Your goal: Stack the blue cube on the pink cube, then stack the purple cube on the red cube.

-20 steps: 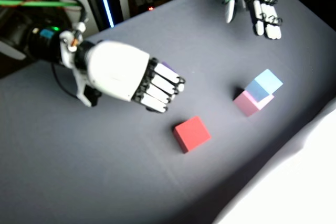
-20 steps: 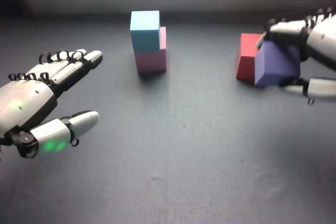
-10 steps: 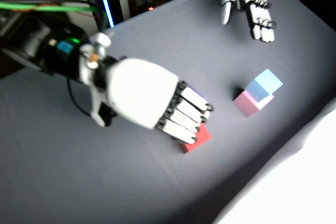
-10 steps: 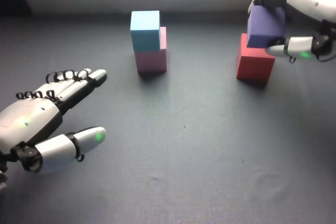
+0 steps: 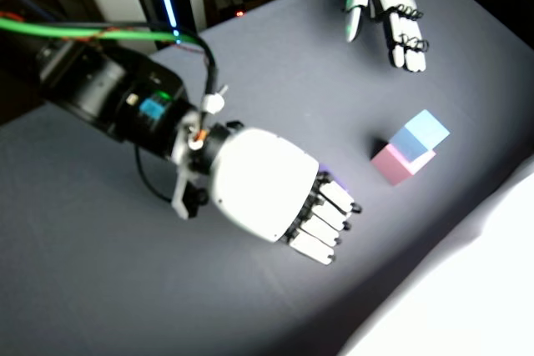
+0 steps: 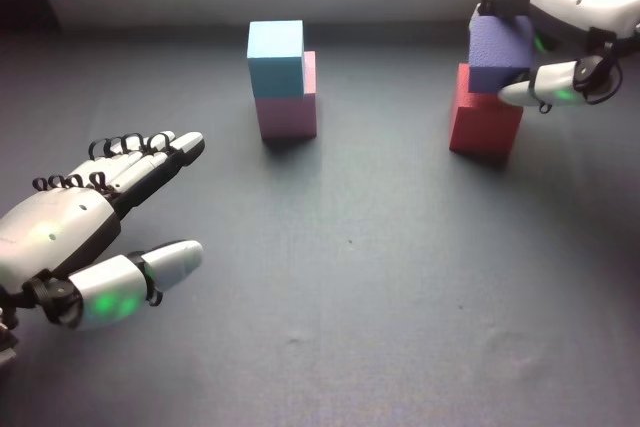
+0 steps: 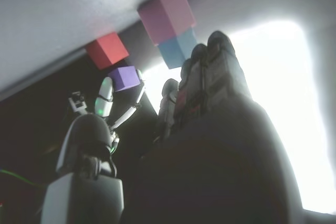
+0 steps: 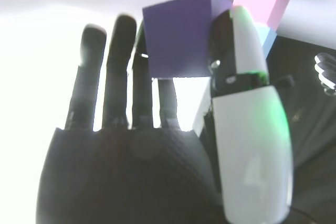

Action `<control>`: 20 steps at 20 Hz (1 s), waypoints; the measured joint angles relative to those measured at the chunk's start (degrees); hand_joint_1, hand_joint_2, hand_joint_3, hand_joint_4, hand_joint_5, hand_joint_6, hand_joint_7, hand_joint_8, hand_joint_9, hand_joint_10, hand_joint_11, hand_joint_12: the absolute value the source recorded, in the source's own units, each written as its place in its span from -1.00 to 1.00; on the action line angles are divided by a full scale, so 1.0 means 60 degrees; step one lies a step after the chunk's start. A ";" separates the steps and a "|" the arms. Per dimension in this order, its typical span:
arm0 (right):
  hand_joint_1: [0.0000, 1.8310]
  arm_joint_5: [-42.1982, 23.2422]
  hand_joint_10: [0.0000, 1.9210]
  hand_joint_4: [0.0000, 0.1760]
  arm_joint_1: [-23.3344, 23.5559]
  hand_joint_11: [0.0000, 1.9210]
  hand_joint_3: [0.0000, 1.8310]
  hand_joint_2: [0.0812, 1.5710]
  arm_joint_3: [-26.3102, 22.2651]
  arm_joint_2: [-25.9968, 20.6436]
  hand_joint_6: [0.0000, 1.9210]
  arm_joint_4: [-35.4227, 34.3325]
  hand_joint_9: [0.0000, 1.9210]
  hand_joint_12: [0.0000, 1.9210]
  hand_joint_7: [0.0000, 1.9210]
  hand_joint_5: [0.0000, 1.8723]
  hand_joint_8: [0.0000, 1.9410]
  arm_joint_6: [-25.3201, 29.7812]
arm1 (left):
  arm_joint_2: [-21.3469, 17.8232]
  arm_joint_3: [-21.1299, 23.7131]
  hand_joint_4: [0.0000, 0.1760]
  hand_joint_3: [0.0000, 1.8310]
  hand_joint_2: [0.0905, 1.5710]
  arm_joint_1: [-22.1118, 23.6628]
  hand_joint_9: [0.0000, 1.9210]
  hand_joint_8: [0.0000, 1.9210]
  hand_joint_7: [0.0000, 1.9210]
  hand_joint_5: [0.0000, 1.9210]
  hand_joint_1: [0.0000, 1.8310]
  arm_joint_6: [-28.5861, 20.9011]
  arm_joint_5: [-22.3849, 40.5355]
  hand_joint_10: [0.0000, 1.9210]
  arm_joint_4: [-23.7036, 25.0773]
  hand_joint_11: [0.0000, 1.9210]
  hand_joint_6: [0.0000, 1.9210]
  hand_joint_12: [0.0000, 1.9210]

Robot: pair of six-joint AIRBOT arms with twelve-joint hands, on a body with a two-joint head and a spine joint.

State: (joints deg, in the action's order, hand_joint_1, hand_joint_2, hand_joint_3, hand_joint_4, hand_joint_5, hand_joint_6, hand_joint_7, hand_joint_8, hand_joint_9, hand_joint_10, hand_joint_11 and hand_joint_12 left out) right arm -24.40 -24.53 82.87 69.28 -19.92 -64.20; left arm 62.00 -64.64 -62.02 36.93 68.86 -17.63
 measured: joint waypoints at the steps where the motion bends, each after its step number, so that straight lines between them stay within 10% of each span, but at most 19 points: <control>1: 0.20 0.0047 0.07 -1.00 0.0000 -0.75 -1.00 0.68 0.0040 0.0029 0.69 -0.0102 -0.50 0.71 -0.38 -0.35 0.55 -0.0007 | 0.0000 0.0000 0.37 -1.00 0.71 0.0000 -1.00 -1.00 -1.00 -1.00 -0.81 -0.0004 0.0000 -1.00 -0.0011 -1.00 -1.00 -1.00; 2: 0.18 0.0066 -0.02 -1.00 0.0000 -0.89 -1.00 0.70 0.0084 0.0087 0.74 -0.0164 -0.54 0.76 -0.34 -0.43 0.56 -0.0011 | 0.0000 0.0000 0.39 -1.00 0.72 0.0000 -1.00 -1.00 -1.00 -1.00 -0.79 -0.0033 0.0004 -1.00 -0.0033 -1.00 -1.00 -1.00; 3: 0.34 0.0124 0.06 -1.00 0.0000 -0.95 -1.00 0.65 0.0153 0.0186 0.07 -0.0211 -0.52 0.82 -0.35 -0.64 0.59 -0.0011 | 0.0000 0.0000 0.53 -1.00 0.71 0.0000 -1.00 -1.00 -1.00 -1.00 -0.79 -0.0058 0.0018 -1.00 -0.0029 -1.00 -1.00 -1.00; 7: -0.07 0.0339 0.10 -0.92 -0.0022 -0.99 -1.00 0.63 0.0160 0.0273 -0.85 -0.0251 -0.91 0.80 -0.76 -0.85 -0.74 -0.0007 | 0.0000 0.0000 0.58 -1.00 0.73 0.0000 -1.00 -1.00 -1.00 -1.00 -0.75 -0.0069 0.0029 -1.00 -0.0036 -1.00 -1.00 -1.00; 9: -0.10 0.0361 -0.16 -0.60 -0.0117 -1.00 -1.00 0.61 0.0175 0.0270 -0.95 -0.0346 -0.96 0.63 -0.80 -0.91 -0.94 -0.0007 | 0.0000 0.0000 0.50 -1.00 0.74 0.0000 -1.00 -1.00 -1.00 -1.00 -0.71 -0.0073 0.0029 -1.00 -0.0044 -1.00 -1.00 -1.00; 12: -0.07 0.0393 -0.21 -0.64 -0.0120 -1.00 -1.00 0.61 0.0178 0.0262 -0.99 -0.0404 -0.94 0.67 -0.91 -0.96 -0.99 -0.0007 | 0.0000 0.0000 0.46 -1.00 0.74 0.0000 -1.00 -1.00 -1.00 -1.00 -0.69 -0.0102 0.0047 -1.00 -0.0015 -1.00 -1.00 -1.00; 13: -0.15 0.0393 -0.34 -0.49 -0.0120 -1.00 -1.00 0.61 0.0160 0.0259 -1.00 -0.0423 -1.00 0.43 -0.97 -1.00 -0.99 -0.0007 | 0.0000 0.0000 0.41 -1.00 0.73 -0.0004 -1.00 -1.00 -1.00 -1.00 -0.72 -0.0102 0.0062 -1.00 -0.0011 -1.00 -1.00 -1.00; 14: -0.16 0.0397 -0.80 0.14 -0.0120 -1.00 -1.00 0.57 0.0131 0.0259 -1.00 -0.0426 -1.00 -0.24 -1.00 -1.00 -1.00 -0.0007 | 0.0000 0.0000 0.39 -1.00 0.73 -0.0011 -1.00 -1.00 -1.00 -1.00 -0.72 -0.0102 0.0080 -1.00 -0.0029 -1.00 -1.00 -1.00; 16: -0.08 0.0386 -0.99 0.44 -0.0131 -1.00 -1.00 0.56 -0.0055 0.0153 -1.00 -0.0426 -1.00 -0.93 -1.00 -1.00 -1.00 -0.0007 | 0.0000 0.0004 0.49 -1.00 0.73 -0.0044 -1.00 -1.00 -1.00 -1.00 -0.71 -0.0106 0.0153 -1.00 -0.0062 -1.00 -1.00 -1.00; 20: -0.29 -0.0277 -1.00 0.95 -0.0372 -1.00 -1.00 0.56 -0.0772 -0.0495 -1.00 -0.0433 -1.00 -1.00 -1.00 -1.00 -1.00 -0.0022 | -0.0011 0.0073 0.62 -1.00 0.69 -0.0073 -1.00 -1.00 -1.00 -1.00 -0.74 -0.0109 0.0222 -1.00 -0.0095 -1.00 -1.00 -1.00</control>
State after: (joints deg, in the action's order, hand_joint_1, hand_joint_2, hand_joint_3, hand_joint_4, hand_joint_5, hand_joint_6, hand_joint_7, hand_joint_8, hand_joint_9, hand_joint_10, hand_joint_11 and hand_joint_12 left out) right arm -26.06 -26.76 78.24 66.30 -22.52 -64.34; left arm 61.93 -64.20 -62.46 36.27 70.19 -18.20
